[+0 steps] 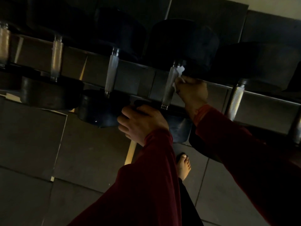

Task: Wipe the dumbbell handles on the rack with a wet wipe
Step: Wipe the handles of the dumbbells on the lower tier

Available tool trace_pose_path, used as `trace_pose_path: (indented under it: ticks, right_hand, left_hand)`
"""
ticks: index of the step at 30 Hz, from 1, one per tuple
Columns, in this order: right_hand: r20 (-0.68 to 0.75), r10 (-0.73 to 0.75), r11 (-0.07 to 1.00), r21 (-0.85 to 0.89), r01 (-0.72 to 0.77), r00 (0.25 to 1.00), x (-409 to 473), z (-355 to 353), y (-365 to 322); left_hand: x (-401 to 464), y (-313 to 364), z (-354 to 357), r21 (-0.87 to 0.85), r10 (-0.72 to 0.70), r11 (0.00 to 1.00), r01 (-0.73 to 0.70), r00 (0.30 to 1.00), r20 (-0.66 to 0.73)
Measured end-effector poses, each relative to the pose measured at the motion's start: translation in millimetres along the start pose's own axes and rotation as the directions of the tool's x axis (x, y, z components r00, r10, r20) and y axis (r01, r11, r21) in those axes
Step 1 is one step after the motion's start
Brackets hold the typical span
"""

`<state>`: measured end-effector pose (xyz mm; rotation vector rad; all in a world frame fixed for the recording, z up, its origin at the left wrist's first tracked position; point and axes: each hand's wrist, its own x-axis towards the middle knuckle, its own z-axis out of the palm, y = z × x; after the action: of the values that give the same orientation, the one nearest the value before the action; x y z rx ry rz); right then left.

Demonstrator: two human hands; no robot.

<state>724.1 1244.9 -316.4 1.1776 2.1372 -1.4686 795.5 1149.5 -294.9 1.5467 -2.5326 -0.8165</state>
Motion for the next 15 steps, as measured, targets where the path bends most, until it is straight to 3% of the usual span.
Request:
trace_pose_path:
  ticks: [1, 3, 5, 8, 11, 15]
  right_hand:
    - [-0.020, -0.029, 0.994, -0.104, 0.026, 0.999, -1.7, -1.7, 3.5]
    - [0.042, -0.045, 0.988, -0.147, 0.051, 0.998, -6.5, -8.8, 8.1]
    - [0.205, 0.005, 0.997, -0.070, 0.009, 0.979, -5.7, -19.9, 10.8]
    - [0.508, 0.095, 0.993, 0.014, -0.119, 0.856, -8.3, -38.8, 4.9]
    - [0.614, 0.111, 0.953, 0.156, -0.258, 0.781, -1.6, -56.1, 5.4]
    - [0.673, 0.073, 0.929, 0.223, -0.296, 0.736, -0.5, -81.3, 14.9]
  left_hand:
    - [-0.1, 0.2, 0.0, 0.002, 0.003, 1.000, -0.003, 1.000, 0.000]
    - [-0.6, 0.3, -0.5, 0.002, 0.006, 1.000, -0.006, 1.000, -0.001]
    - [-0.7, 0.2, -1.5, 0.006, 0.009, 1.000, -0.009, 1.000, -0.001]
    - [-0.6, 2.3, -3.3, 0.016, -0.005, 1.000, 0.005, 1.000, 0.014]
    - [-3.3, 4.9, -5.8, 0.026, 0.010, 1.000, -0.011, 1.000, 0.025]
    - [-4.7, 4.8, -8.8, 0.026, 0.062, 0.998, -0.063, 0.997, 0.037]
